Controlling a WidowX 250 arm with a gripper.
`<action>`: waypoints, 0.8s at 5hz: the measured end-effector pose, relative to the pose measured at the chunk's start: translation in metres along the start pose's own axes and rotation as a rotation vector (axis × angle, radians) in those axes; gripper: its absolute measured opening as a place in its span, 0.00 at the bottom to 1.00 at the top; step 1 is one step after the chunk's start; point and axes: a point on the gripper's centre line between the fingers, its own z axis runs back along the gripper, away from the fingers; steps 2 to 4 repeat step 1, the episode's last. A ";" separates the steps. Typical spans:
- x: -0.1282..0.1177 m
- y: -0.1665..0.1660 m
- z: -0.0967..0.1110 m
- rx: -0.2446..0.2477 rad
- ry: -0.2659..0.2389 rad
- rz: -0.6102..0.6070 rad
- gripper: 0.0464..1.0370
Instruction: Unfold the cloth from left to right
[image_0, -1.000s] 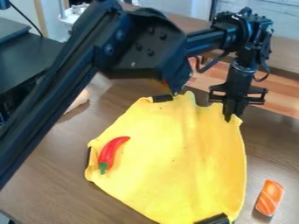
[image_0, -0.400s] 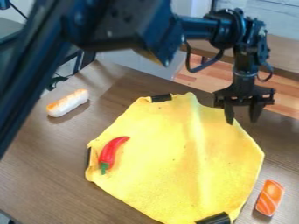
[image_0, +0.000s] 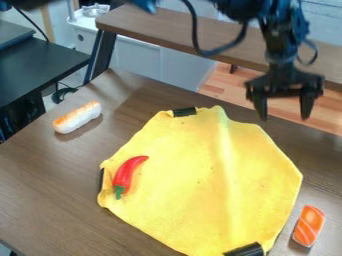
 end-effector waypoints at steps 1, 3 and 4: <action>-0.005 0.031 0.038 0.065 0.036 -0.021 0.96; -0.005 0.031 0.038 0.065 0.036 -0.021 0.96; -0.005 0.031 0.038 0.065 0.036 -0.021 0.96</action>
